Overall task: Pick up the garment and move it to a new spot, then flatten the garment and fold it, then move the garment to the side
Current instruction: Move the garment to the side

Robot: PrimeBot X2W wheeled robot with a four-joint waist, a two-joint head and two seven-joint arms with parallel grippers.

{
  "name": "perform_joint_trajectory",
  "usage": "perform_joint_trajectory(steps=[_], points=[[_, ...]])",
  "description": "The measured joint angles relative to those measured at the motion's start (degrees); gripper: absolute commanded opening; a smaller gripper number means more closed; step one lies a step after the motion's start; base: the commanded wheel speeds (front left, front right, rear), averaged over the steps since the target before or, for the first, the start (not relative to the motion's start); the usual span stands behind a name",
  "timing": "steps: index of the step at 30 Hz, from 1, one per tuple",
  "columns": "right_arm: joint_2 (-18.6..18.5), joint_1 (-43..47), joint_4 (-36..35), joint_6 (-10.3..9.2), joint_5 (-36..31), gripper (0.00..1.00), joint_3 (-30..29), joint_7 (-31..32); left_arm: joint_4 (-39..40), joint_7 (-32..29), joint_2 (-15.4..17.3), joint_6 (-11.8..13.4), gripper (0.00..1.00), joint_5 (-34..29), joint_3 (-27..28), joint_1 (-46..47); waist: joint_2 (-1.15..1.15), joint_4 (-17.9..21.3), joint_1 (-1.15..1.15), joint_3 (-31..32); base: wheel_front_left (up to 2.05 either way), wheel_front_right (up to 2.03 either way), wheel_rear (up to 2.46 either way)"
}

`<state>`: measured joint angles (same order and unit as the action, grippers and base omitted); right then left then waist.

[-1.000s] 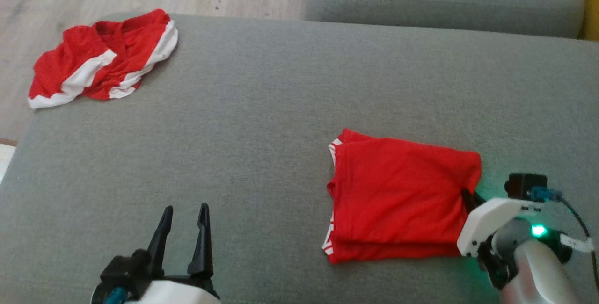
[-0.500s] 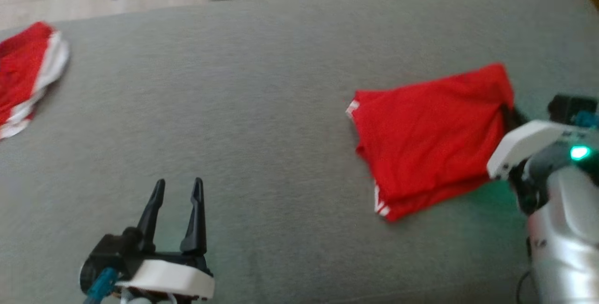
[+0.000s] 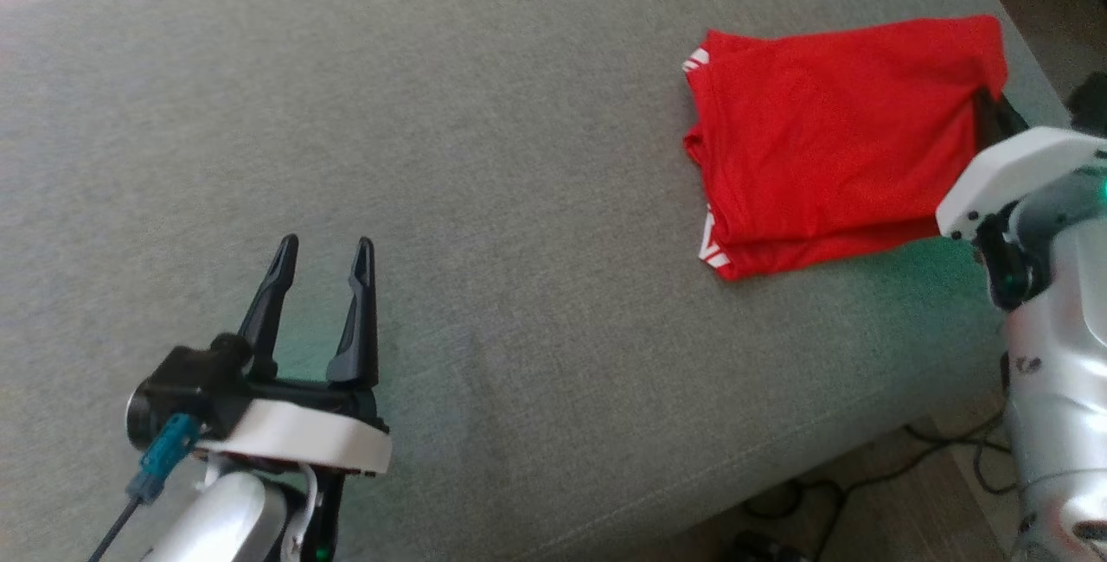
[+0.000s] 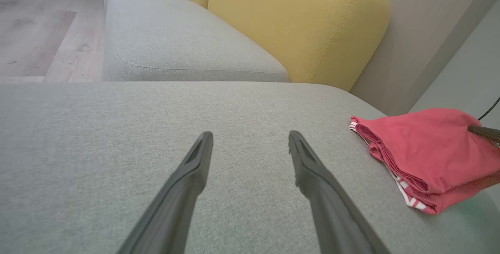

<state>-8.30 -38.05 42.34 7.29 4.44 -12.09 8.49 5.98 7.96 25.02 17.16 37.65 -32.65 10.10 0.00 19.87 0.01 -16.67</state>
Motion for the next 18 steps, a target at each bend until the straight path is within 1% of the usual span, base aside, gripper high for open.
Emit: perform_joint_trajectory(steps=[3,5,10,14,18], points=[[-0.3,-1.9,1.9,0.0,-0.5,0.0,1.4,-0.6,0.4,-0.8,0.3,0.0,1.0,-0.4,-0.2,0.6,0.0,1.0,0.0,-1.5,0.0,0.0,0.0],[-1.4,-3.7,3.3,0.0,-0.6,0.0,2.2,-1.1,0.7,-0.9,0.6,0.0,1.0,-0.4,-0.2,0.6,0.0,0.9,0.0,-2.4,0.0,0.0,0.0],[-4.9,-8.4,6.0,0.0,-2.1,0.0,1.4,-2.6,2.5,-1.9,1.6,0.8,1.0,-0.6,0.2,0.8,0.0,-1.1,-0.01,-3.6,0.0,0.0,0.0],[-8.5,-11.4,8.1,0.0,-3.8,0.0,-0.7,-4.0,4.1,-1.9,2.3,1.6,1.0,-0.6,1.2,1.3,0.0,-3.3,-0.01,-4.8,0.0,0.0,0.0],[-10.6,-13.0,10.3,0.0,-5.7,0.0,-2.9,-5.7,5.3,-2.4,3.5,2.5,1.0,-0.9,1.5,1.3,0.0,-5.0,-0.01,-6.3,0.0,0.0,0.0]])
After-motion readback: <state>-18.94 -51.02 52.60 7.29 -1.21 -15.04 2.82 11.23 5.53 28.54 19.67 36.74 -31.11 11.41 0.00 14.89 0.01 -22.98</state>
